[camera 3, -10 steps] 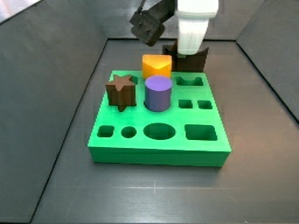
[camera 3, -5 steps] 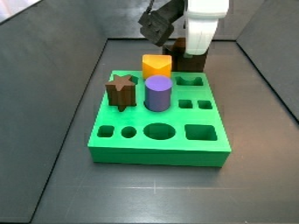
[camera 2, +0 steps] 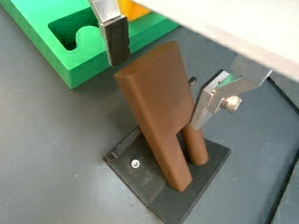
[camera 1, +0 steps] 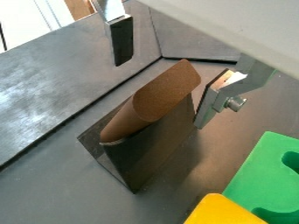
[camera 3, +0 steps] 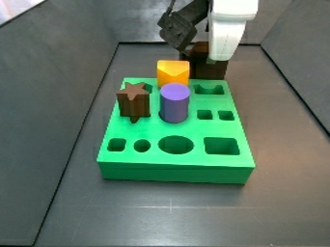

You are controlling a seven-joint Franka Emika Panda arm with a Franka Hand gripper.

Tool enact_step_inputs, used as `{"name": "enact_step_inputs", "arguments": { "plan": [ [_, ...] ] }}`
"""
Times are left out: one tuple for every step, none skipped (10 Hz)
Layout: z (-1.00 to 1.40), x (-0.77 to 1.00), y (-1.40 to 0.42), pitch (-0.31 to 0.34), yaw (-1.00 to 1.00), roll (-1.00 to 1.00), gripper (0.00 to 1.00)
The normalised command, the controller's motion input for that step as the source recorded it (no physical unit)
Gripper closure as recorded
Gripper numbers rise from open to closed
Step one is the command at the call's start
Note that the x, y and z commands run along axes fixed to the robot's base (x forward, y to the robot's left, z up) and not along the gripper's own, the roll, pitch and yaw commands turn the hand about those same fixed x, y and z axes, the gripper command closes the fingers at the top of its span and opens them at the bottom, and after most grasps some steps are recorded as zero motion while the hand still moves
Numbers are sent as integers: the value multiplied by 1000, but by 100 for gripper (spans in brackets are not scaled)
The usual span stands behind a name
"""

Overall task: Pick up the square-circle object. Move up. Rotate the square-circle object. Place the square-circle object on the fixture. Regrasp the square-circle object. Move to above the board. Insert the square-circle object.
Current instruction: Regrasp the square-circle object.

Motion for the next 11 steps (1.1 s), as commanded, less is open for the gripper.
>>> {"name": "enact_step_inputs", "arguments": {
  "plan": [
    [0, 79, -11, 204, 68, -33, 0],
    [1, 79, -11, 203, 68, -33, 0],
    [1, 80, -11, 203, 67, -32, 0],
    [1, 80, -11, 202, 67, -32, 0],
    [1, 80, -11, 202, 67, -32, 0],
    [1, 80, -11, 202, 67, -32, 0],
    [1, 80, -11, 202, 66, -32, 0],
    [1, 80, -11, 202, 66, -32, 0],
    [1, 81, -11, 202, 66, -32, 0],
    [1, 81, -11, 202, 66, -32, 0],
    [1, 81, -11, 202, 66, -32, 0]
  ]
}}
